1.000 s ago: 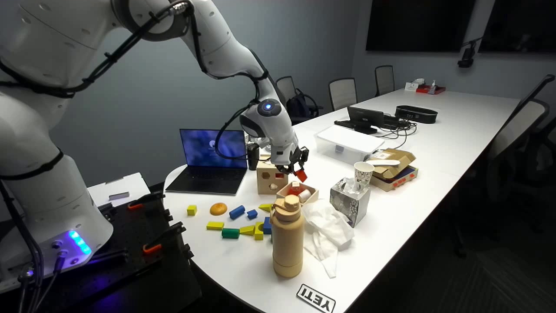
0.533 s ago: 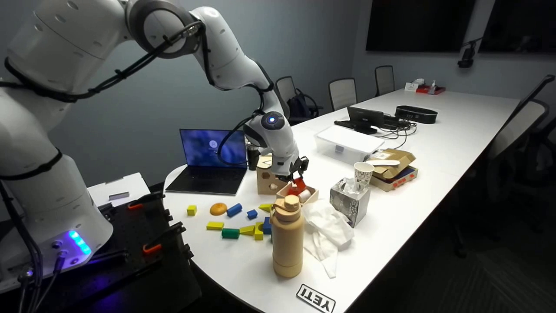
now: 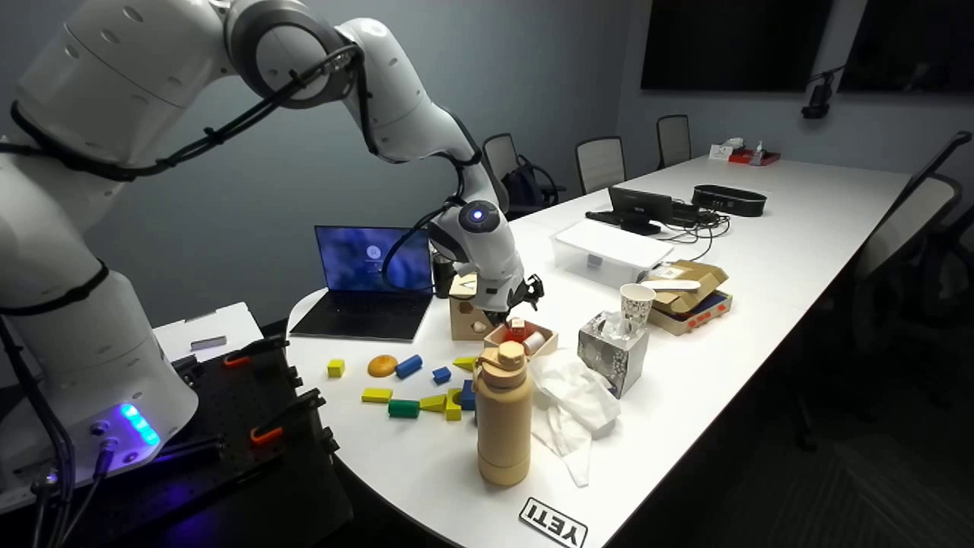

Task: Pick up the orange block an put it in the small wooden box

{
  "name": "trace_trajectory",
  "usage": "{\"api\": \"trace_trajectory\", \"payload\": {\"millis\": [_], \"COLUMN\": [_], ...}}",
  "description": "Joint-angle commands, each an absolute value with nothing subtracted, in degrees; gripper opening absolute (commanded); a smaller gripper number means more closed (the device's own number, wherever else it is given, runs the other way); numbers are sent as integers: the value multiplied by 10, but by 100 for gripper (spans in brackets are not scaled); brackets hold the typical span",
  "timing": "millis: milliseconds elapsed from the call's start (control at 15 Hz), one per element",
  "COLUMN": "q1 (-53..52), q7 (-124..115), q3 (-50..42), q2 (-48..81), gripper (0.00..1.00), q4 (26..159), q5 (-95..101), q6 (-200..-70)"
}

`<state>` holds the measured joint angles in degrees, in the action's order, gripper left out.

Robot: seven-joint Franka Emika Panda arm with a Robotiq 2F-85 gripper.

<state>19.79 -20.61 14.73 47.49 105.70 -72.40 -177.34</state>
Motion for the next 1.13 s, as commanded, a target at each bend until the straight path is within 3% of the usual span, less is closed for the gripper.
{"api": "trace_trajectory", "payload": {"millis": [0, 467, 1067], "q1": [203, 179, 177], "q7": [-199, -230, -243], "q3": [164, 182, 192], "q2": [424, 293, 228], "gripper": [100, 100, 100], "q4": [1089, 1202, 1256], "q5": [-741, -739, -725], "q6": [-1783, -1792, -1773]}}
